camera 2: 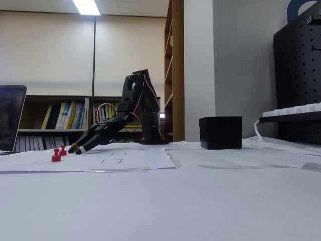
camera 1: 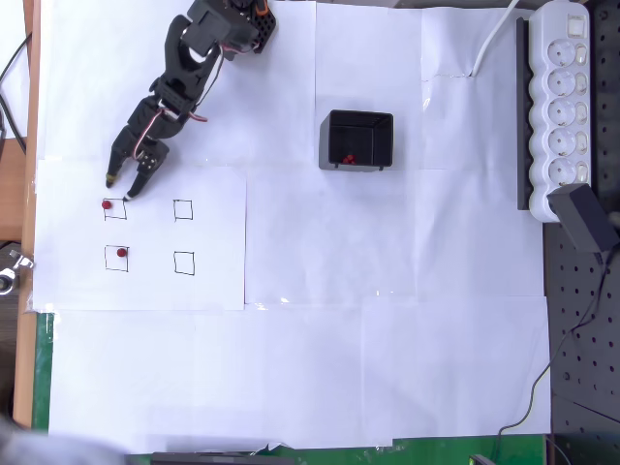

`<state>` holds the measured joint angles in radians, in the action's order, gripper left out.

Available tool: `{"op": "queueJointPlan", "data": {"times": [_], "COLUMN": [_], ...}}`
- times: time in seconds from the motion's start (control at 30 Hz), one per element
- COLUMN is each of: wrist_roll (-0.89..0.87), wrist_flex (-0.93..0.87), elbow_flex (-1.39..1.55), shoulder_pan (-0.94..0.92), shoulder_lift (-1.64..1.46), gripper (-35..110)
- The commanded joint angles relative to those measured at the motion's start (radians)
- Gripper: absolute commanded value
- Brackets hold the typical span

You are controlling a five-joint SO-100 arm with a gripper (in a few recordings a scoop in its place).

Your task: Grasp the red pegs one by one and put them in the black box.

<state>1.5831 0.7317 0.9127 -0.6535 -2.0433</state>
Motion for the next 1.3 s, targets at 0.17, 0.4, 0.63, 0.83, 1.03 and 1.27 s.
{"op": "queueJointPlan", "data": {"times": [0.17, 0.4, 0.63, 0.83, 1.03, 1.27], "wrist_roll": [0.005, -0.003, -0.020, -0.040, -0.051, -0.077], "wrist_flex": [0.021, 0.017, 0.006, 0.000, -0.003, -0.124], "elbow_flex": [0.121, 0.196, 0.198, 0.186, 0.189, 0.189], "shoulder_pan": [-0.014, 0.023, 0.035, 0.035, 0.032, 0.037], "shoulder_lift": [-0.055, -0.094, -0.092, -0.087, -0.092, -0.040], "gripper": [13, 14, 13, 10, 0, 0]}}
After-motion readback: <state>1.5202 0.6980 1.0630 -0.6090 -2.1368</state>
